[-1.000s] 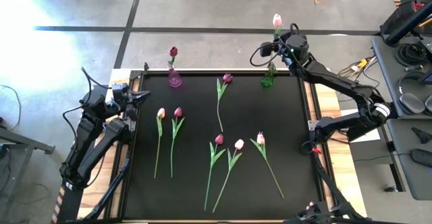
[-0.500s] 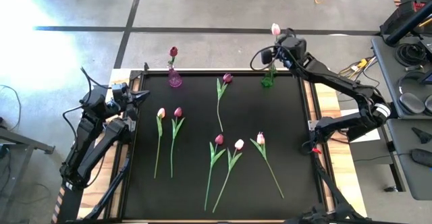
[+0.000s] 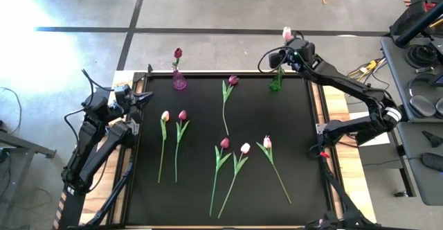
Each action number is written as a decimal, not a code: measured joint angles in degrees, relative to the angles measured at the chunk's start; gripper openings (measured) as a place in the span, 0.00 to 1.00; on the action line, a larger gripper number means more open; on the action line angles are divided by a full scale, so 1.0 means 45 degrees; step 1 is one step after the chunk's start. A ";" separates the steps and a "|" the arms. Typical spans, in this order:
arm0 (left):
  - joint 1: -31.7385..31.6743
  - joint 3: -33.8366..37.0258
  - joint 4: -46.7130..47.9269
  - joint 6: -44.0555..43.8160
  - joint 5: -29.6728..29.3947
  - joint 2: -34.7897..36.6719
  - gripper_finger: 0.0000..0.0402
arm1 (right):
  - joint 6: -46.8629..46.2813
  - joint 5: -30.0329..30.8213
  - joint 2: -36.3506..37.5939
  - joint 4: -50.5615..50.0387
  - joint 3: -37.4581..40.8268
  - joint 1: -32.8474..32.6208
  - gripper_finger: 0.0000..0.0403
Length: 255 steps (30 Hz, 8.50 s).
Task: Sort flowers into vase by color
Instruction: Put the top pink flower into the green vase, then put the bottom left red flower into the purple vase, then put the center pink flower into the green vase
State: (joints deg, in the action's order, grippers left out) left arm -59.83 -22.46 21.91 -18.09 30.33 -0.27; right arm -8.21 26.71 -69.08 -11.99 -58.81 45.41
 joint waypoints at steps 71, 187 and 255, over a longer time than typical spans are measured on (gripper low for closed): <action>1.2419 -0.2624 0.4896 -0.9768 -1.0012 -1.2487 0.06 | -0.0198 -0.2085 0.4230 -0.1672 -0.0005 -0.1870 0.02; 0.1299 -0.6236 -0.8247 0.4268 -0.7976 -1.4337 0.00 | -0.0470 -0.2275 0.4045 -0.1278 0.0000 -0.2152 0.02; 0.1307 -0.0695 0.0553 0.1219 -0.4503 -0.2297 0.14 | -1.1259 0.0061 0.0738 -0.4866 -0.0015 -1.2317 0.07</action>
State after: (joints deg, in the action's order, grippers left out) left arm -53.95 -25.58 24.40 -12.60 10.07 -10.61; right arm -58.88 26.98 -65.75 -33.89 -58.87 -10.02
